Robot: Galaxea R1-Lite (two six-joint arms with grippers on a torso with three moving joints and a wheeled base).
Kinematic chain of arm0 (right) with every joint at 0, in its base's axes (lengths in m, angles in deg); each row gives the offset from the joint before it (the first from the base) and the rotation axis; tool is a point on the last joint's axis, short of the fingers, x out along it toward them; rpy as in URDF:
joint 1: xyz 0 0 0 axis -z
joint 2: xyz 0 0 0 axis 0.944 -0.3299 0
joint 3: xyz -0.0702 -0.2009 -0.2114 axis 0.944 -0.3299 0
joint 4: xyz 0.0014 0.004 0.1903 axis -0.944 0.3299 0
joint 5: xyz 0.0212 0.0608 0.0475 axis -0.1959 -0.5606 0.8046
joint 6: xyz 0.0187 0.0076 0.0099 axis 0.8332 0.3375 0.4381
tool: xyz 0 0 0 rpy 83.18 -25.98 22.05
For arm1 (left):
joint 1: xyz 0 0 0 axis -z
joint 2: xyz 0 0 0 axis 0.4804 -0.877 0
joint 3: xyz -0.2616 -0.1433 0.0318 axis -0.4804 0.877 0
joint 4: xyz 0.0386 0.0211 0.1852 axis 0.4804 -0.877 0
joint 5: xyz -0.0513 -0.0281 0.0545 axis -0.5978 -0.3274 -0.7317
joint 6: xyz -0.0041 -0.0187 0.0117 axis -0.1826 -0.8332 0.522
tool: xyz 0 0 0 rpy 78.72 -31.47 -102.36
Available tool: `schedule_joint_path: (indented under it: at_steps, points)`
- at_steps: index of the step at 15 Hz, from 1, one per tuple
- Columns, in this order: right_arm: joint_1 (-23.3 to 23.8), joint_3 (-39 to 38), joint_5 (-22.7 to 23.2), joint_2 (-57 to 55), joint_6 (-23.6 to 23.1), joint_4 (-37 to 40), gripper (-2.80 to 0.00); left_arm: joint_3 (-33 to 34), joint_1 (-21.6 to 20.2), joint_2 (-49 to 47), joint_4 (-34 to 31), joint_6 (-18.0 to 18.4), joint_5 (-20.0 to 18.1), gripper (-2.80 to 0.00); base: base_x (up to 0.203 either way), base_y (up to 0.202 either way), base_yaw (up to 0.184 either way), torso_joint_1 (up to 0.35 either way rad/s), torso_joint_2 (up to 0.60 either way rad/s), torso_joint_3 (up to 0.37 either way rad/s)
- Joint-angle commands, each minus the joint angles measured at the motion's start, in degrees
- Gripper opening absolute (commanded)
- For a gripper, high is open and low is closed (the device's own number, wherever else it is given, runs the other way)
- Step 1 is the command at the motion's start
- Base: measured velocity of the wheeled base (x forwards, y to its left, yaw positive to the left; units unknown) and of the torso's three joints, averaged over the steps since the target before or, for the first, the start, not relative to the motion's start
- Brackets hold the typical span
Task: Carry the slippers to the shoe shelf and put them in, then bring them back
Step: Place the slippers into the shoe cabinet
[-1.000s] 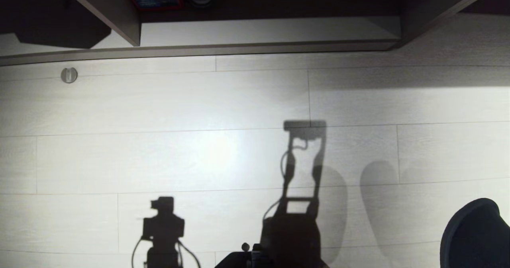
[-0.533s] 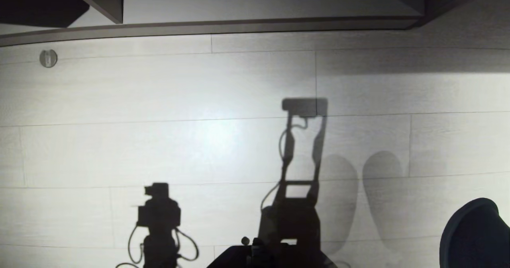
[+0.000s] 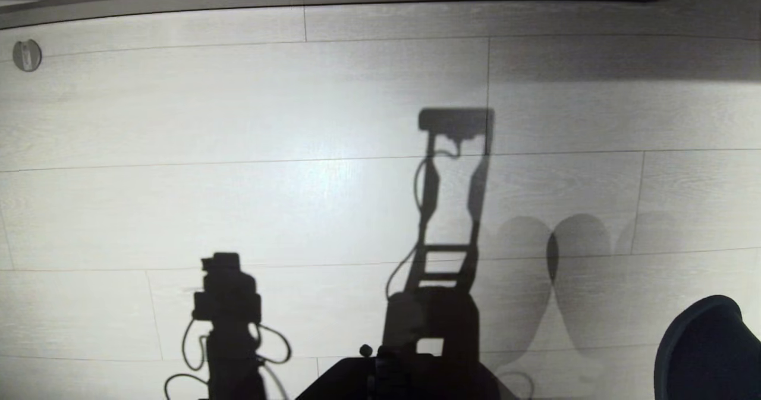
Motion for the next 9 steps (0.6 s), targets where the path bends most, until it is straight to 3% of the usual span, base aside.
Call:
schedule_joint_path:
  at_steps: [1,9]
  points:
    - [0.0,-0.1,0.0,0.0,0.0,0.0,-2.8,0.0,0.0,0.0,0.0,0.0,0.0,-2.8,0.0,0.0,0.0,-0.002,0.0,-0.197]
    - [0.0,-0.1,0.0,0.0,0.0,0.0,-2.8,0.0,0.0,0.0,0.0,-0.1,0.0,-2.8,0.0,0.0,0.0,0.0,0.0,-0.039]
